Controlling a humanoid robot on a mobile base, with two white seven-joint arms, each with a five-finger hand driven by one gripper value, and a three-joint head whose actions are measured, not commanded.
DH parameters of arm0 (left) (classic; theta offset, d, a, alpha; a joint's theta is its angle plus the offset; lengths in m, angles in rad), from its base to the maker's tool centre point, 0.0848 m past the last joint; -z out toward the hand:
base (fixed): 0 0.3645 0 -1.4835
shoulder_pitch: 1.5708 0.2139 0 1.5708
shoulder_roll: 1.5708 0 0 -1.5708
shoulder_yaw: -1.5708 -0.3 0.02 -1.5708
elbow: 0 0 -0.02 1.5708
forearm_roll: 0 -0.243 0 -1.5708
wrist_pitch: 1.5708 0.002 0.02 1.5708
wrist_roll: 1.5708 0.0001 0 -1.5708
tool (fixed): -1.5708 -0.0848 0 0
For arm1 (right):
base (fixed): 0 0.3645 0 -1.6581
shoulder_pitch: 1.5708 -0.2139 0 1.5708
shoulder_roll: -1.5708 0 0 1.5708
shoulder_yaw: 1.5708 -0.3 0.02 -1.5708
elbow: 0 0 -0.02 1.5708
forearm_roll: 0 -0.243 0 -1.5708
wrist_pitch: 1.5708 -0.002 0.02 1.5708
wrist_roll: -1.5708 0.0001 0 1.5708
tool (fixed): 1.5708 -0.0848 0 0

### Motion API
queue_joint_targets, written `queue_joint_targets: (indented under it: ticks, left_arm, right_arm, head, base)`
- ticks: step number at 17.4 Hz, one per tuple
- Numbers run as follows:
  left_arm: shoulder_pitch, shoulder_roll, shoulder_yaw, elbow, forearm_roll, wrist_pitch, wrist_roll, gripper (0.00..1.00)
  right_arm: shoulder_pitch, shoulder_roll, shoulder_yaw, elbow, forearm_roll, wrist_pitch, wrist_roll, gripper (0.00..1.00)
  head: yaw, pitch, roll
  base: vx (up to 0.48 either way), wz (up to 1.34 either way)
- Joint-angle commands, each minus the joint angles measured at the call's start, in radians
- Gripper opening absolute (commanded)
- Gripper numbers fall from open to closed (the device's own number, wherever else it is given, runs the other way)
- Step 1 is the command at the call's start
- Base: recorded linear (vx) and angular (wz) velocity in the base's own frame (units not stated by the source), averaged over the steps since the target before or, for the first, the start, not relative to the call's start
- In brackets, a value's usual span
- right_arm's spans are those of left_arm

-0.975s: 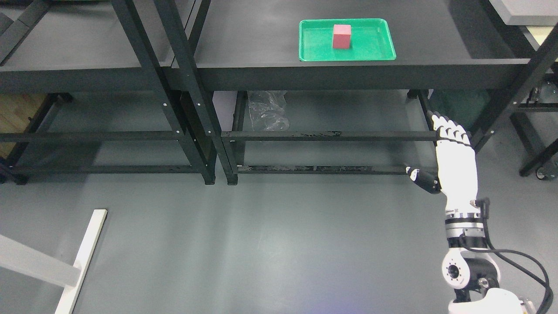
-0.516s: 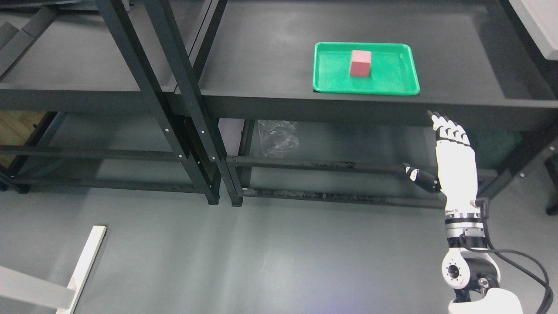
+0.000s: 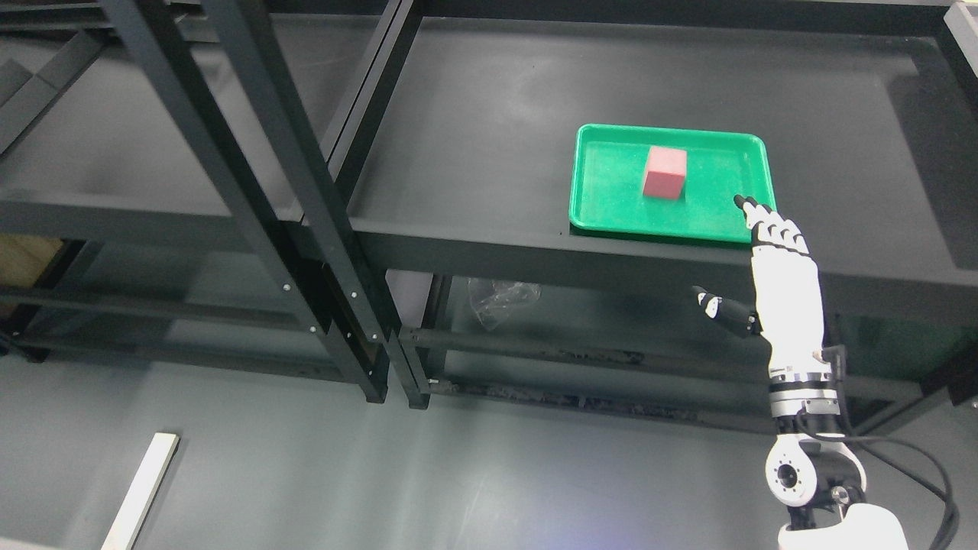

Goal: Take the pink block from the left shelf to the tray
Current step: 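Drive toward the shelf holding the green tray with the pink cube, then lower the right hand into the green tray beside the pink cube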

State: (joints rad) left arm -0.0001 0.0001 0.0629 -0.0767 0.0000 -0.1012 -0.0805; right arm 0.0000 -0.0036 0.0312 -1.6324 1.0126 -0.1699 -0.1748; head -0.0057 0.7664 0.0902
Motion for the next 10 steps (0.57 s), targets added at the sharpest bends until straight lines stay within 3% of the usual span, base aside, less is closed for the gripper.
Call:
queue_joint_targets:
  ticks: [1,10]
  left_arm:
    - [0.009,0.017,0.000,0.000,-0.002,0.000,0.001,1.00]
    - [0.009,0.017,0.000,0.000,-0.002,0.000,0.001,1.00]
  right_arm:
    - [-0.025,-0.044,0.018,0.002,-0.113,-0.003,0.005,0.99]
    - [-0.026,-0.055,0.078,0.026,-0.108,0.001,0.075,0.98]
  head:
    - [0.0000,0.000,0.000]
    - [0.0000,0.000,0.000]
  base:
    - [0.297,-0.02]
    - [0.279,0.02]
